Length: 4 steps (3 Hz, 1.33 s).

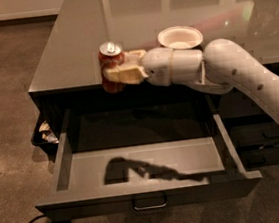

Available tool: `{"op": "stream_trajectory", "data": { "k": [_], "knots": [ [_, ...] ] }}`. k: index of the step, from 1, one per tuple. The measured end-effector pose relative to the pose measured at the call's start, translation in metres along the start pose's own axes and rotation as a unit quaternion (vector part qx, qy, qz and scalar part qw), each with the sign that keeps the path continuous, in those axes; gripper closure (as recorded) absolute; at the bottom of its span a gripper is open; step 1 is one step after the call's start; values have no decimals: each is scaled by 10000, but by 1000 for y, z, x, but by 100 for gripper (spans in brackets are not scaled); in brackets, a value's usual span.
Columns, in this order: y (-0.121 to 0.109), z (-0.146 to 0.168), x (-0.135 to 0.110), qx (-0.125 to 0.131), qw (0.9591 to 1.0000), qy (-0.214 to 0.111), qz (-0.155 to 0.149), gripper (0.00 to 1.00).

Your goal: Place coke can into top drawer

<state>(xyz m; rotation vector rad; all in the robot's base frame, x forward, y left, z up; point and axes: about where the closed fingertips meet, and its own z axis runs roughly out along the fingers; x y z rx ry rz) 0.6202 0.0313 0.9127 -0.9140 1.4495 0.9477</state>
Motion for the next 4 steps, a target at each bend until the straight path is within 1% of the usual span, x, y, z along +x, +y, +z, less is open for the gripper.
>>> {"op": "stream_trajectory", "data": {
  "k": [1, 2, 3, 4],
  "knots": [
    [40, -33, 8, -669, 9976, 93, -154, 100],
    [63, -40, 46, -1064, 9928, 527, -157, 100],
    [62, -27, 100, -1048, 9888, 1058, -85, 100],
    [45, -9, 155, -788, 9858, 1486, 2, 100]
  ]
}}
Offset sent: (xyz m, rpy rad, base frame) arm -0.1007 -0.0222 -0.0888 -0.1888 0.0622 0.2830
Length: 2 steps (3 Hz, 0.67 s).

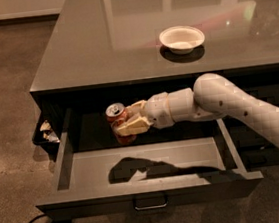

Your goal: Place coke can into top drawer

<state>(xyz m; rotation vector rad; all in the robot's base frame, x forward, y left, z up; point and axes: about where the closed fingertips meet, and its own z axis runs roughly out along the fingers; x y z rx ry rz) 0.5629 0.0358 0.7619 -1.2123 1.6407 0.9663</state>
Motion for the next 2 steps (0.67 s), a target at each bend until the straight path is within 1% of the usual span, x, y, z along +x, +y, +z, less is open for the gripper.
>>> {"op": "stream_trajectory", "data": {
  "k": [1, 2],
  "knots": [
    [-21, 26, 37, 322, 9993, 32, 210, 100],
    [-40, 49, 59, 704, 9961, -46, 538, 100]
  ]
}}
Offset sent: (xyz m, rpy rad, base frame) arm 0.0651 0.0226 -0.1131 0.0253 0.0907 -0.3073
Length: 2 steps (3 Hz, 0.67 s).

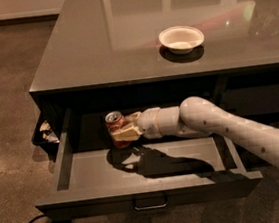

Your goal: Place coke can into top drawer

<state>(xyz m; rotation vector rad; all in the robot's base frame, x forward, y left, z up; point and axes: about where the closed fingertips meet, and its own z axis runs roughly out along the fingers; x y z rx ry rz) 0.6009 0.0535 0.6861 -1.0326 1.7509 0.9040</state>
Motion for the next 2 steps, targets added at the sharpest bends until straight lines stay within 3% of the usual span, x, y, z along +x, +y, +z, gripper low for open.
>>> {"op": "stream_trajectory", "data": {
  "k": [2],
  "knots": [
    [-18, 23, 18, 547, 9972, -211, 471, 58]
  ]
}}
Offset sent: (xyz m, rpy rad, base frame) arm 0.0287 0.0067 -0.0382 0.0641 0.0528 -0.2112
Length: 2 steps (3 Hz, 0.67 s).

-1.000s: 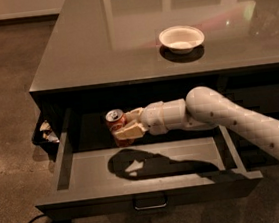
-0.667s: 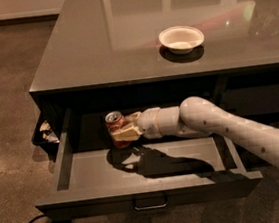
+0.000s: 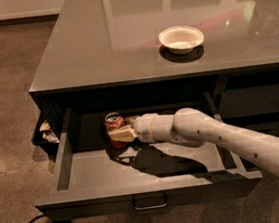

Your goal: Place coke can into top drawer

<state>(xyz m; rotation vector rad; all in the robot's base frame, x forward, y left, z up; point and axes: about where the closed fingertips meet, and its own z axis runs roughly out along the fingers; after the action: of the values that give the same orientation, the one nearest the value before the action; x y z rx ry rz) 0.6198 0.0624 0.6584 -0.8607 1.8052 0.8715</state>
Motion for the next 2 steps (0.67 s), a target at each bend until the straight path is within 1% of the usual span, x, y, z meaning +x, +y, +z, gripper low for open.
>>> {"op": "stream_trajectory", "data": {
  "k": [1, 2],
  "knots": [
    [-5, 5, 3, 147, 9995, -127, 258, 35],
    [-12, 6, 5, 240, 9976, -301, 571, 11]
  ]
}}
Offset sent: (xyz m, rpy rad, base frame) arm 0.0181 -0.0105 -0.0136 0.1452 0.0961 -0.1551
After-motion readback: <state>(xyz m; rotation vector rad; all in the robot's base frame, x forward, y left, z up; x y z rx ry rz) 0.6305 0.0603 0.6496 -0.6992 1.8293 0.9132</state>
